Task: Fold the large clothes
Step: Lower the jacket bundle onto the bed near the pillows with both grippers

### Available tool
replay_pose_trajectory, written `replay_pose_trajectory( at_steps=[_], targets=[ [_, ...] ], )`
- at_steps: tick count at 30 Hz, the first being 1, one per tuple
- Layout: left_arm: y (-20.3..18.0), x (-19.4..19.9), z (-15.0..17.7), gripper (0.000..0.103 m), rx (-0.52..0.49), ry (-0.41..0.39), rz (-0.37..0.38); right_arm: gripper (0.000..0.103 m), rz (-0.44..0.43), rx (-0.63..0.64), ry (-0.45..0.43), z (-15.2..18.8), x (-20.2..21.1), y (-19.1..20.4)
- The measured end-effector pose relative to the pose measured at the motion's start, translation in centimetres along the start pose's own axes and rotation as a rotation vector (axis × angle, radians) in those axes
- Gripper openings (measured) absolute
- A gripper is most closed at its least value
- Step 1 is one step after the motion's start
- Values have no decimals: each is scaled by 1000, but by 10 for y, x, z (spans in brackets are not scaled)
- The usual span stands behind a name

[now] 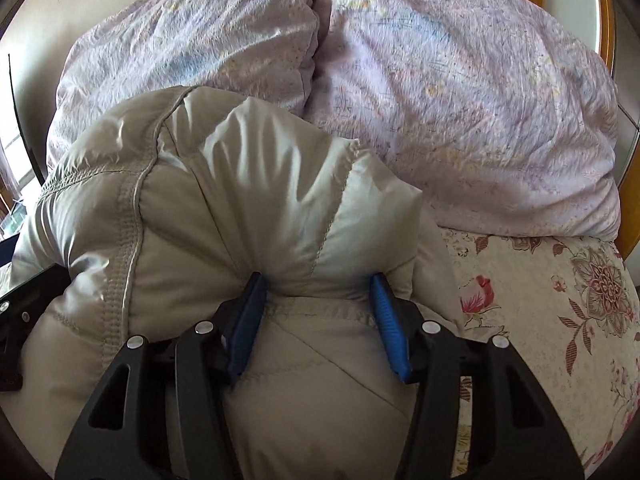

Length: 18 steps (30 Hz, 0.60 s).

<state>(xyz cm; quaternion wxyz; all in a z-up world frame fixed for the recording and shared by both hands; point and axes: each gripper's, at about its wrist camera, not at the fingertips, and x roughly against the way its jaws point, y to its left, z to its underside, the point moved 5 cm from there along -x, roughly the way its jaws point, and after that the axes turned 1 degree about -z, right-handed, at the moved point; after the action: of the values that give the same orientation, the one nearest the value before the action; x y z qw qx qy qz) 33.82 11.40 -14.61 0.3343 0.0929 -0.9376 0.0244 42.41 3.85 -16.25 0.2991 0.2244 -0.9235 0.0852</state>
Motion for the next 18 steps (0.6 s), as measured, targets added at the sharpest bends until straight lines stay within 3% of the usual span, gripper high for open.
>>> replay_pose_trajectory(
  at_steps=[10,14,18],
  targets=[
    [-2,-11,4,101,5,-31,-32,56,32,9,-7,13,3,-7],
    [1,-11,5,101,7,-32,-31,57,38,-14,36,-1,16,-11],
    [1,-10,5,101,8,-32,-30,57,-19,-128,-78,-32,43,-22]
  ],
)
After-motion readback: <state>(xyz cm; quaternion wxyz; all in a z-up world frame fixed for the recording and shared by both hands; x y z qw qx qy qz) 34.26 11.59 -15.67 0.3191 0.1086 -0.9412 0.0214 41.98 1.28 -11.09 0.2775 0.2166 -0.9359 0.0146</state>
